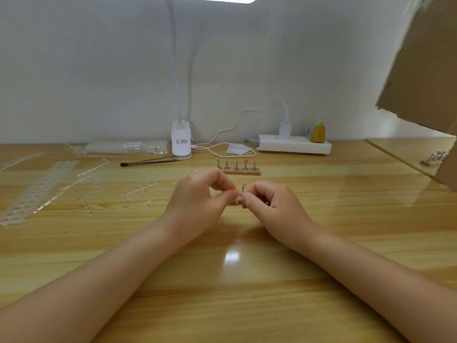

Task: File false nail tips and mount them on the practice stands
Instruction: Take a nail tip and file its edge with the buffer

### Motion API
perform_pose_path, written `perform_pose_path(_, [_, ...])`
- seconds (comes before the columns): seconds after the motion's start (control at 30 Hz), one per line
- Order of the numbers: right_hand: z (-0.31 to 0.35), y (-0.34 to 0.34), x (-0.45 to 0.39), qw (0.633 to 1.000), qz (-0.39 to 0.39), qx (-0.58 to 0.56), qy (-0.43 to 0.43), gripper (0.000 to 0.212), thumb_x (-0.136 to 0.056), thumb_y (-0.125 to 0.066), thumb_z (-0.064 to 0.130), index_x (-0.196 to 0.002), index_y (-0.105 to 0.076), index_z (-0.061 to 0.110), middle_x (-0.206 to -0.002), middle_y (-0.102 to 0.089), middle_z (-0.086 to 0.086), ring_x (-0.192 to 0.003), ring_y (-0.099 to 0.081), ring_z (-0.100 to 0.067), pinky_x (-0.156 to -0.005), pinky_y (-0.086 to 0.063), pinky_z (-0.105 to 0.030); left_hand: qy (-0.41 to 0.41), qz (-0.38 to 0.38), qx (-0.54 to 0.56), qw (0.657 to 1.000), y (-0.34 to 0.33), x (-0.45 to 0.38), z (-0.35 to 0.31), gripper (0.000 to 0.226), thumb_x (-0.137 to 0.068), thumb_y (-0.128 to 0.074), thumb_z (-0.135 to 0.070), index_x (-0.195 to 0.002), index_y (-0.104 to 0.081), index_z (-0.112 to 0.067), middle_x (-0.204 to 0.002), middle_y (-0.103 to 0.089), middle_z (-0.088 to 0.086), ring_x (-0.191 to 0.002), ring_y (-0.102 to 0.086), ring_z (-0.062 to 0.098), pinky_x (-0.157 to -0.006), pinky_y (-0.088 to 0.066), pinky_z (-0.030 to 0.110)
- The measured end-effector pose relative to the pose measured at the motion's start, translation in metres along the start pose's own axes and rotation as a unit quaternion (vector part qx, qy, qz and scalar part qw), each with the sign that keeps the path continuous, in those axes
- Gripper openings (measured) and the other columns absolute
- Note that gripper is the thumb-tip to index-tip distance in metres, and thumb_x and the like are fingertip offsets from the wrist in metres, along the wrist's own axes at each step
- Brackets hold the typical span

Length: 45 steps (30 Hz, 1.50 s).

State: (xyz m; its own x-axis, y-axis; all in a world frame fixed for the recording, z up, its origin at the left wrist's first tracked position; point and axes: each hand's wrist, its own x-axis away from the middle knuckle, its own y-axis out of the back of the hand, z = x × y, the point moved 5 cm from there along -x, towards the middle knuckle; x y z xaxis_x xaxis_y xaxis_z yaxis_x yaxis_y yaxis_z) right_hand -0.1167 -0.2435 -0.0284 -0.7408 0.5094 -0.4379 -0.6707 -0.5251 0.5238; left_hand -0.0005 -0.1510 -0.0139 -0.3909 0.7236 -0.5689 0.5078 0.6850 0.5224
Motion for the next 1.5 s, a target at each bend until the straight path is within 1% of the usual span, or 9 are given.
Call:
perform_pose_path(0.17, [0.001,0.002,-0.001,1.000,-0.006,-0.001,0.004,0.025,-0.092,-0.057,0.011,-0.073,-0.058,-0.006,-0.071,-0.054,-0.021,-0.065,-0.045,-0.021,-0.060,-0.037,-0.030,0.039,-0.005,0.027,0.999,-0.005,0.001,0.001,0.016,-0.082,-0.074,-0.014,-0.075,-0.062,-0.023,-0.070,-0.064,-0.013,-0.071,-0.060,0.002,-0.069,-0.047,0.023])
perform_pose_path(0.37, [-0.001,0.000,-0.001,1.000,0.001,-0.014,-0.008,0.025,-0.092,-0.056,0.010,-0.073,-0.059,-0.006,-0.067,-0.052,-0.018,-0.061,-0.042,-0.010,-0.058,-0.035,-0.023,0.033,-0.018,-0.024,0.999,-0.005,0.004,-0.004,0.013,-0.083,-0.072,-0.018,-0.077,-0.062,-0.023,-0.072,-0.064,-0.011,-0.076,-0.062,0.011,-0.076,-0.050,0.044])
perform_pose_path(0.5, [-0.002,0.000,-0.001,1.000,0.003,-0.016,-0.009,0.026,-0.092,-0.055,0.011,-0.074,-0.058,-0.009,-0.067,-0.051,-0.019,-0.061,-0.041,-0.010,-0.058,-0.035,-0.023,0.004,-0.023,-0.091,0.996,-0.005,0.004,-0.011,0.010,-0.084,-0.071,-0.020,-0.080,-0.062,-0.021,-0.076,-0.064,-0.010,-0.079,-0.060,0.018,-0.080,-0.047,0.045])
perform_pose_path(0.63, [-0.002,0.000,-0.001,1.000,0.004,-0.008,-0.006,0.026,-0.091,-0.056,0.009,-0.073,-0.056,-0.010,-0.068,-0.051,-0.021,-0.060,-0.040,-0.008,-0.056,-0.033,-0.020,0.004,-0.002,-0.103,0.995,-0.006,0.002,-0.012,0.009,-0.085,-0.071,-0.023,-0.080,-0.063,-0.023,-0.075,-0.065,-0.012,-0.079,-0.061,0.017,-0.082,-0.046,0.045])
perform_pose_path(0.97, [-0.004,-0.002,-0.003,1.000,-0.005,0.004,0.007,0.027,-0.090,-0.057,0.008,-0.069,-0.053,-0.009,-0.066,-0.050,-0.019,-0.061,-0.039,-0.010,-0.058,-0.032,-0.025,0.127,0.005,-0.049,0.991,-0.010,0.006,0.000,0.012,-0.086,-0.068,-0.028,-0.077,-0.060,-0.029,-0.070,-0.066,-0.010,-0.073,-0.062,0.007,-0.080,-0.049,0.045])
perform_pose_path(1.17, [-0.004,-0.003,-0.003,0.999,-0.011,0.024,0.032,0.027,-0.089,-0.058,0.006,-0.065,-0.052,-0.004,-0.060,-0.042,0.000,-0.059,-0.037,-0.006,-0.056,-0.030,-0.020,0.163,0.012,-0.035,0.986,-0.009,0.006,0.002,0.011,-0.084,-0.069,-0.031,-0.076,-0.061,-0.030,-0.071,-0.067,-0.012,-0.076,-0.063,0.006,-0.086,-0.049,0.045])
perform_pose_path(1.33, [-0.002,-0.003,-0.002,0.997,-0.017,0.056,0.059,0.026,-0.088,-0.058,0.004,-0.063,-0.052,0.004,-0.060,-0.042,0.004,-0.060,-0.038,-0.006,-0.056,-0.031,-0.018,0.190,0.019,-0.015,0.981,-0.009,0.003,0.004,0.012,-0.082,-0.071,-0.028,-0.075,-0.062,-0.028,-0.073,-0.068,-0.010,-0.074,-0.064,0.006,-0.075,-0.054,0.039])
perform_pose_path(1.4, [-0.002,-0.003,-0.001,0.995,-0.022,0.066,0.065,0.027,-0.088,-0.058,0.005,-0.062,-0.051,0.009,-0.060,-0.042,0.006,-0.060,-0.039,-0.006,-0.055,-0.031,-0.018,0.142,0.013,-0.048,0.989,-0.006,0.002,-0.001,0.013,-0.081,-0.073,-0.028,-0.072,-0.063,-0.028,-0.070,-0.067,-0.014,-0.074,-0.062,0.005,-0.074,-0.050,0.035])
perform_pose_path(1.5, [-0.003,-0.001,0.000,0.995,-0.032,0.071,0.058,0.025,-0.090,-0.057,0.009,-0.066,-0.055,0.005,-0.061,-0.045,0.002,-0.061,-0.041,-0.011,-0.056,-0.033,-0.022,-0.053,-0.025,-0.154,0.986,0.000,0.002,-0.018,0.009,-0.079,-0.076,-0.027,-0.075,-0.068,-0.026,-0.081,-0.068,-0.013,-0.086,-0.057,0.016,-0.078,-0.045,0.041])
